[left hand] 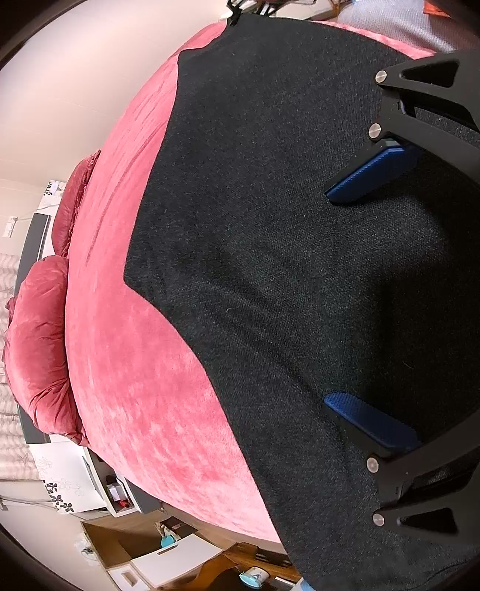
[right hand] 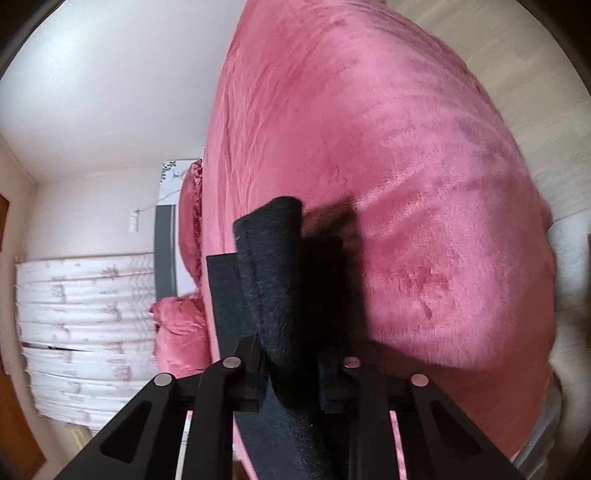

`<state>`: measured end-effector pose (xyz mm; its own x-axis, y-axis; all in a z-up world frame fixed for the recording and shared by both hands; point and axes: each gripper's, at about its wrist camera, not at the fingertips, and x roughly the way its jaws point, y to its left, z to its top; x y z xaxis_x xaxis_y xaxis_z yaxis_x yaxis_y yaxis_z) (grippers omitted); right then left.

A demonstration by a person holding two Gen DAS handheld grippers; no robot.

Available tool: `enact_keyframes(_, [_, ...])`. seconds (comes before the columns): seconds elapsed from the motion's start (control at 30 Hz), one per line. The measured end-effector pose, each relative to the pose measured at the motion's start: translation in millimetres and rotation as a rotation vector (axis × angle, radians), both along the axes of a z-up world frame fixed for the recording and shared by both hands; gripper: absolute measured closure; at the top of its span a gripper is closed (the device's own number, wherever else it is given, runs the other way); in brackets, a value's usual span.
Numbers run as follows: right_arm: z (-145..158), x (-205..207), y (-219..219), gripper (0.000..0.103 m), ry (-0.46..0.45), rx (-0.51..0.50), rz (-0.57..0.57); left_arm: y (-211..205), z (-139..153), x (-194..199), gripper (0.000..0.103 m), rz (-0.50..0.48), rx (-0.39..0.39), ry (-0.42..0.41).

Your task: Fold large clothes

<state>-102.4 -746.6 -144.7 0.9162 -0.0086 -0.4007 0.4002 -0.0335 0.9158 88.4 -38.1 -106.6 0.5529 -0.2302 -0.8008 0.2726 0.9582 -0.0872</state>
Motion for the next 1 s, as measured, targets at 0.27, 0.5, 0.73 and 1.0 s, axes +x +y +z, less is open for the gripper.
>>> enact_keyframes(0.27, [81.2, 40.4, 24.5, 0.091, 0.132, -0.338, 0.16, -1.6, 1.4, -2.1, 0.0, -0.001, 0.002, -0.006])
enact_keyframes(0.5, [171.6, 76.5, 116.9, 0.091, 0.059, -0.635, 0.421, 2.6, 2.1, -2.6, 0.0, -0.003, -0.016, -0.003])
enact_keyframes(0.73, [202.8, 90.1, 311.7, 0.091, 0.019, -1.13, 0.909, 34.8, 18.5, -0.6, 0.001, 0.089, -0.251, 0.045])
enact_keyframes(1.0, [65.3, 74.8, 509.5, 0.084, 0.265, -1.504, 1.434, 48.8, 33.1, -13.2, 0.001, 0.16, -0.391, 0.051])
